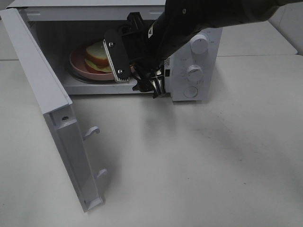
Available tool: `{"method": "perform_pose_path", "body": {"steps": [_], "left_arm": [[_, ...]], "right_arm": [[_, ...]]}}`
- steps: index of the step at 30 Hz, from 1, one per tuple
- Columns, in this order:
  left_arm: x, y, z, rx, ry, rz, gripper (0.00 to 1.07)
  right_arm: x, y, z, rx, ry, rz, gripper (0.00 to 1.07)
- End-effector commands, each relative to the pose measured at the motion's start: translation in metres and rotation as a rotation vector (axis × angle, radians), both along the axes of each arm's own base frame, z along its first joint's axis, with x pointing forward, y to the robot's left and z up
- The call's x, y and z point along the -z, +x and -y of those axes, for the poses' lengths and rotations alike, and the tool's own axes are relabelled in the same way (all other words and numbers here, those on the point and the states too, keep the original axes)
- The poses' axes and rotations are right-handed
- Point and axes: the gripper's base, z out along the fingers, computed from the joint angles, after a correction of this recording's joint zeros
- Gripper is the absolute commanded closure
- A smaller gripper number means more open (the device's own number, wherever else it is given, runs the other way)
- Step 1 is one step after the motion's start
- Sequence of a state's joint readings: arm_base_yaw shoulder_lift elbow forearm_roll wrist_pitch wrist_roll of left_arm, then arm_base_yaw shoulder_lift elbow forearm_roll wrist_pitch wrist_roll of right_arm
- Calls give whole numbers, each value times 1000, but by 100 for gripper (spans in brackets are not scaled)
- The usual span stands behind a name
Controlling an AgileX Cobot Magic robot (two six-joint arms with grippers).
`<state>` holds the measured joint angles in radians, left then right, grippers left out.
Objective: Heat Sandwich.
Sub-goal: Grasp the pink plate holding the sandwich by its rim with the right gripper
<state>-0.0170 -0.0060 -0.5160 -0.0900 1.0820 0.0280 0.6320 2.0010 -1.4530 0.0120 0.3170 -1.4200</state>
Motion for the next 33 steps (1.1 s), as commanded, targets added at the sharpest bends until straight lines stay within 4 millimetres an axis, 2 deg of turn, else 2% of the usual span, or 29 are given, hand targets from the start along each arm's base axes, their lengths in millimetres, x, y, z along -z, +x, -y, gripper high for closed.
{"method": "perform_pose_path", "body": {"steps": [1, 17, 33], "left_arm": [[0, 0, 1, 4, -7, 16, 10], [0, 0, 1, 4, -7, 16, 10], [0, 0, 1, 4, -7, 16, 10]], "right_arm": [[3, 9, -7, 2, 7, 2, 25], [30, 42, -29, 31, -10, -53, 30], [34, 70, -47, 109, 25, -51, 31]]}}
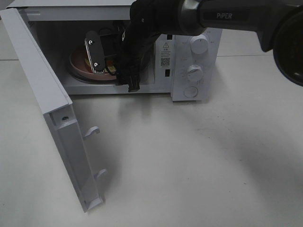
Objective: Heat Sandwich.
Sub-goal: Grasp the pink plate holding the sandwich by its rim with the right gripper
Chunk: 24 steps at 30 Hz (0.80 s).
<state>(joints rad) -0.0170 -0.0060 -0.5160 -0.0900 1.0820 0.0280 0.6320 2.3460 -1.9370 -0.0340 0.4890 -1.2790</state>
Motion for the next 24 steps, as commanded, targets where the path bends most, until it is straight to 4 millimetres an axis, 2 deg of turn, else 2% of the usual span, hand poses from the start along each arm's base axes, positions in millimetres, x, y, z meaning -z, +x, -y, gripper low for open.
{"method": "perform_pose_path", "body": {"steps": [1, 6, 15, 24], "left_arm": [[0, 0, 1, 4, -7, 16, 10], [0, 0, 1, 4, -7, 16, 10], [0, 0, 1, 4, -7, 16, 10], [0, 0, 1, 4, -7, 16, 10]], "right_arm": [[0, 4, -1, 15, 7, 1, 31], [9, 12, -7, 46, 31, -6, 31], [23, 13, -9, 44, 20, -22, 31], [24, 8, -14, 42, 22, -36, 31]]}}
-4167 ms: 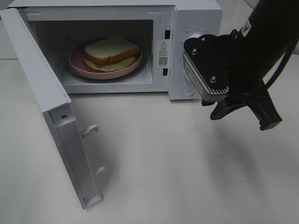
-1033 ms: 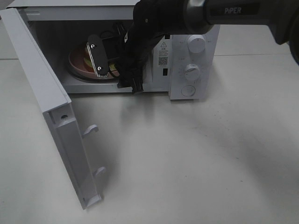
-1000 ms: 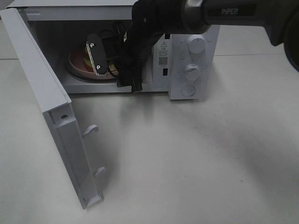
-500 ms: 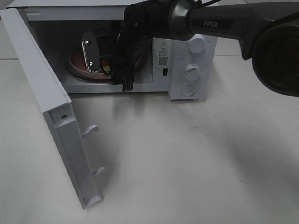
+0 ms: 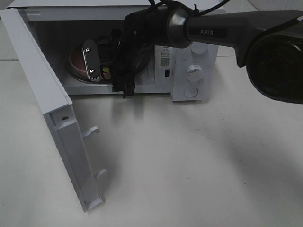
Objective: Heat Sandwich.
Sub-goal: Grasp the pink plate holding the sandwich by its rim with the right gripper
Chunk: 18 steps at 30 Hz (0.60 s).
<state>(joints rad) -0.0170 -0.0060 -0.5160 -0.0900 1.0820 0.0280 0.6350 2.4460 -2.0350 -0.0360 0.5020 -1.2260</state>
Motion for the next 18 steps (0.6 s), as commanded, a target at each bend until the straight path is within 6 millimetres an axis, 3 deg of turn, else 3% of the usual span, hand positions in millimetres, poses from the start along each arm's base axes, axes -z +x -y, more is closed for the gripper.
{"method": "perform_pose_path", "body": {"steps": [1, 16, 18], "left_arm": [[0, 0, 1, 4, -7, 16, 10], [0, 0, 1, 4, -7, 16, 10], [0, 0, 1, 4, -7, 16, 10]], "right_arm": [[-1, -3, -4, 3, 6, -7, 31], [1, -2, -5, 36, 33, -16, 31], [8, -2, -5, 34, 27, -21, 33]]}}
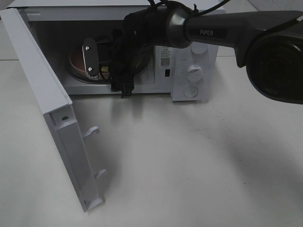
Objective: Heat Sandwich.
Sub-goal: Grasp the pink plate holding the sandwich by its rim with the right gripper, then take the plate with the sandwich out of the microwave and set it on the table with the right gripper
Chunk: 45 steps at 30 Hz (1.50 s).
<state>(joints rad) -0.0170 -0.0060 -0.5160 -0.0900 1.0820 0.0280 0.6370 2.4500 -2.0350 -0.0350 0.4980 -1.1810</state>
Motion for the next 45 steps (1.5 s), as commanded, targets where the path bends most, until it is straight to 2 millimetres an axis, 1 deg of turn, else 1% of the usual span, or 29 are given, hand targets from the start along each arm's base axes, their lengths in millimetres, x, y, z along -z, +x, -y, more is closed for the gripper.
{"method": "perform_pose_path", "body": {"steps": [1, 2, 4, 6, 7, 8, 9, 10, 11, 12, 13, 17, 24, 27, 29, 30, 32, 35, 36, 37, 42, 45], "left_arm": [[0, 0, 1, 4, -7, 16, 10], [0, 0, 1, 4, -7, 16, 10], [0, 0, 1, 4, -7, 16, 10], [0, 0, 1, 4, -7, 16, 10], [0, 0, 1, 4, -7, 16, 10], [0, 0, 1, 4, -7, 16, 10], [0, 0, 1, 4, -7, 16, 10], [0, 0, 1, 4, -7, 16, 10], [0, 0, 1, 4, -7, 16, 10], [0, 0, 1, 4, -7, 16, 10], [0, 0, 1, 4, -7, 16, 10], [0, 0, 1, 4, -7, 16, 10], [0, 0, 1, 4, -7, 16, 10], [0, 0, 1, 4, -7, 16, 10], [0, 0, 1, 4, -7, 16, 10], [0, 0, 1, 4, -7, 16, 10], [0, 0, 1, 4, -7, 16, 10], [0, 0, 1, 4, -7, 16, 10], [0, 0, 1, 4, -7, 16, 10], [0, 0, 1, 4, -7, 16, 10], [0, 0, 1, 4, -7, 16, 10], [0, 0, 1, 4, -7, 16, 10]], "right_arm": [[9, -1, -4, -2, 0, -8, 35], [9, -1, -4, -2, 0, -8, 35], [15, -1, -4, -2, -4, -14, 39], [17, 0, -5, -2, 1, -10, 52], [17, 0, -5, -2, 1, -10, 52], [17, 0, -5, -1, 4, -7, 59], [16, 0, -5, -2, 6, -3, 77], [16, 0, -5, -2, 4, -5, 85], [16, 0, -5, -2, 4, -5, 85], [15, 0, -5, 1, 4, -7, 95], [15, -1, -4, 6, -3, -19, 107], [14, -2, -3, -5, -18, -25, 107], [3, -5, -1, -43, -57, -29, 107], [-11, -8, -1, -68, -71, -13, 107], [-12, -9, 0, -70, -75, -15, 107], [-20, -12, -2, -90, -80, -3, 107], [-27, -13, -2, -107, -85, 11, 107], [-31, -16, 1, -136, -98, 24, 107], [-33, -17, 2, -153, -106, 34, 107], [-32, -20, 9, -194, -131, 52, 107], [-37, -25, 17, -244, -138, 101, 107], [-47, -33, 32, -295, -131, 145, 107]]}}
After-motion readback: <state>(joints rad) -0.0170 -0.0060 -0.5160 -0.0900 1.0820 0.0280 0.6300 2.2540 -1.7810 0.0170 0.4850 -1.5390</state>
